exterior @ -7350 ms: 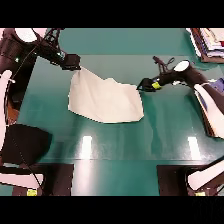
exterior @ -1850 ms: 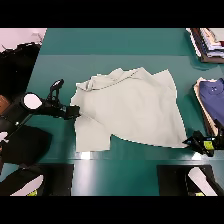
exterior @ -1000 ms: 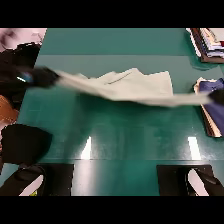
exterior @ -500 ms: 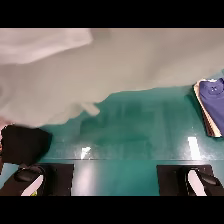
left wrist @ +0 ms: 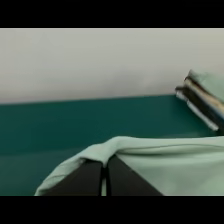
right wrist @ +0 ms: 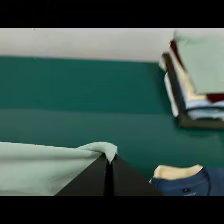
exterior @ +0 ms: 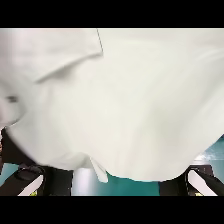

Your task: Fold the shirts.

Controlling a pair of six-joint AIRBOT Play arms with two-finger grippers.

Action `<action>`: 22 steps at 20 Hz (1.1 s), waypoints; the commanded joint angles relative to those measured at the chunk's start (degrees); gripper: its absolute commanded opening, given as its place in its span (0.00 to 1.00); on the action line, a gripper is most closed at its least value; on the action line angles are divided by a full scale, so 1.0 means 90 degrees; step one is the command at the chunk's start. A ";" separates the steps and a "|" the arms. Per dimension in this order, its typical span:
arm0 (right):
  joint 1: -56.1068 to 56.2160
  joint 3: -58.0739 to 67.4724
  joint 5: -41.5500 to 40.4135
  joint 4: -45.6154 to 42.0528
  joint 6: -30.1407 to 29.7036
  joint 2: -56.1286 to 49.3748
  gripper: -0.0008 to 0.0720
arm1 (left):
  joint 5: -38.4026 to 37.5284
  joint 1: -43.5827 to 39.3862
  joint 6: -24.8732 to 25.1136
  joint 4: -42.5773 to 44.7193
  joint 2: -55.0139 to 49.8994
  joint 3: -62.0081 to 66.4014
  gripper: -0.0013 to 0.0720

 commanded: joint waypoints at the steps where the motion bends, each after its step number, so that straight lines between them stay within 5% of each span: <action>1: 0.0556 -0.0821 0.0566 0.0015 0.0095 -0.0899 0.03 | -0.0724 0.0005 -0.0051 0.0170 -0.0998 -0.0712 0.05; 5: 0.0918 -0.1690 0.0158 0.0019 0.0112 -0.2093 0.03 | -0.0619 0.0005 0.0007 0.0165 -0.2518 -0.1469 0.05; 8: 0.0954 -0.1819 -0.0478 0.0029 0.0109 -0.3206 0.03 | 0.0325 0.0005 0.0372 0.0187 -0.3755 -0.1591 0.05; 11: 0.0954 -0.1168 -0.1088 0.0046 0.0107 -0.4386 0.03 | 0.1639 0.0151 0.0442 0.0158 -0.4622 -0.1496 0.05; 15: 0.0954 -0.0036 -0.1224 0.0083 0.0107 -0.5340 0.03 | 0.2142 0.0517 0.0403 -0.0136 -0.5039 -0.1292 0.05; 22: 0.0986 -0.0588 -0.0464 0.0015 -0.0041 -0.5105 0.03 | -0.0539 0.0789 0.0763 -0.0194 -0.5032 -0.1343 0.05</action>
